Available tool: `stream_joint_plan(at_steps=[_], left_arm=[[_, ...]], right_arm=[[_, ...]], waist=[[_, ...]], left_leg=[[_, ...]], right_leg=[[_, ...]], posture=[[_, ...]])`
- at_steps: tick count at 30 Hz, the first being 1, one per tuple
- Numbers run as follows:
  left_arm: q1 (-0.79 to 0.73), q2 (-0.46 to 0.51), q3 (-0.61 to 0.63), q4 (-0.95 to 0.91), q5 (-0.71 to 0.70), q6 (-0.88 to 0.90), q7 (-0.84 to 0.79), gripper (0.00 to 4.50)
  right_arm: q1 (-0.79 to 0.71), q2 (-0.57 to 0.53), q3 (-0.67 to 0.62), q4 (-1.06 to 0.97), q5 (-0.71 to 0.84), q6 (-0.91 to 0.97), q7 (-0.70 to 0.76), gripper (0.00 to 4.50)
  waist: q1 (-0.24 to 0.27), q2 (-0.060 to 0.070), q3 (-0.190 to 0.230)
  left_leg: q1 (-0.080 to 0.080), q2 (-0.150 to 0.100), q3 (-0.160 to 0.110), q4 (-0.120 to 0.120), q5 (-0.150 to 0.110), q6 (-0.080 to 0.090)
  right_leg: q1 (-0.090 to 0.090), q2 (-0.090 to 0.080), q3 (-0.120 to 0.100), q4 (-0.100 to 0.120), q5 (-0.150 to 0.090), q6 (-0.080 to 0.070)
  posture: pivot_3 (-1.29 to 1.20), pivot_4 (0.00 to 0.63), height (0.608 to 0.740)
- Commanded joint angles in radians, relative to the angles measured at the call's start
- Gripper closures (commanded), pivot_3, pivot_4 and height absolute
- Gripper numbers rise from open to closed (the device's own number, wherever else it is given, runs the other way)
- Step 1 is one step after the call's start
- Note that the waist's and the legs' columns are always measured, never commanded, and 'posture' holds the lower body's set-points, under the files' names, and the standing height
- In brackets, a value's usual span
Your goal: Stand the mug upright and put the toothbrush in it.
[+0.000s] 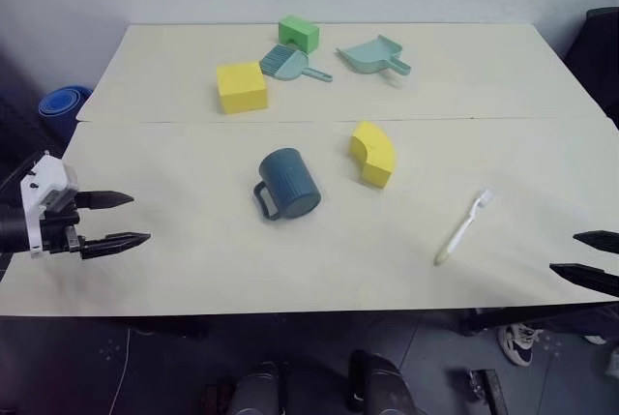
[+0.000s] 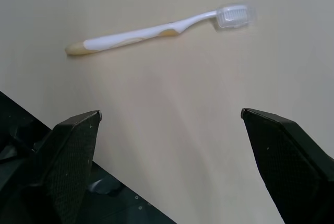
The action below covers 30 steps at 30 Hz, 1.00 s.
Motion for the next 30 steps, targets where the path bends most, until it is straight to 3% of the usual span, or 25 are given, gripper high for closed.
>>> stream_joint_plan(at_steps=[1, 14, 19, 23, 27, 30], left_arm=[[-0.016, 0.011, 0.006, 0.015, -0.003, -0.010, -0.014, 0.00], [-0.049, -0.026, -0.004, 0.041, -0.014, -0.001, 0.008, 0.00], [-0.118, -0.059, -0.030, -0.028, -0.067, 0.091, 0.019, 0.00], [-0.172, -0.065, -0.069, -0.269, -0.220, 0.254, -0.015, 0.00], [-0.249, -0.067, -0.118, -0.397, -0.304, 0.352, -0.023, 0.00], [-0.354, -0.099, -0.206, -0.455, -0.320, 0.379, -0.031, 0.00]], right_arm=[[0.005, 0.000, -0.066, -0.032, 0.003, 0.000, -0.011, 0.04], [0.013, 0.037, -0.093, -0.070, 0.013, 0.034, -0.082, 0.04], [-0.061, 0.074, -0.027, -0.252, 0.030, 0.034, -0.190, 0.04], [-0.257, 0.104, 0.188, -0.435, -0.033, 0.029, -0.387, 0.04], [-0.457, 0.149, 0.420, -0.499, -0.117, 0.058, -0.510, 0.04], [-0.633, 0.229, 0.694, -0.453, -0.328, 0.012, -0.607, 0.04]], waist=[[0.000, 0.000, 0.000], [0.000, 0.000, 0.000], [0.000, 0.000, 0.000], [-0.001, -0.002, 0.000], [-0.002, -0.002, 0.000], [-0.003, -0.002, 0.001]], left_leg=[[0.000, 0.000, 0.000, 0.000, 0.000, 0.000], [0.000, 0.000, 0.000, 0.000, 0.000, 0.000], [0.001, 0.000, 0.001, 0.000, 0.000, 0.000], [0.001, 0.000, 0.001, 0.001, 0.000, 0.000], [0.001, 0.000, 0.001, 0.001, -0.001, -0.001], [0.001, 0.000, 0.001, 0.001, -0.001, -0.002]], right_leg=[[0.000, 0.000, 0.000, 0.000, 0.000, 0.000], [0.000, 0.000, 0.000, 0.000, 0.000, 0.000], [0.000, 0.000, 0.001, 0.002, 0.000, 0.000], [0.000, 0.000, 0.002, 0.003, 0.000, 0.000], [-0.002, 0.000, 0.003, 0.006, 0.000, 0.001], [-0.003, 0.001, 0.003, 0.006, 0.000, 0.001]], posture=[[0.00, 0.150, 0.740], [0.00, 0.150, 0.740], [0.00, 0.150, 0.740], [0.00, 0.150, 0.740], [0.00, 0.150, 0.740], [0.00, 0.150, 0.740]])
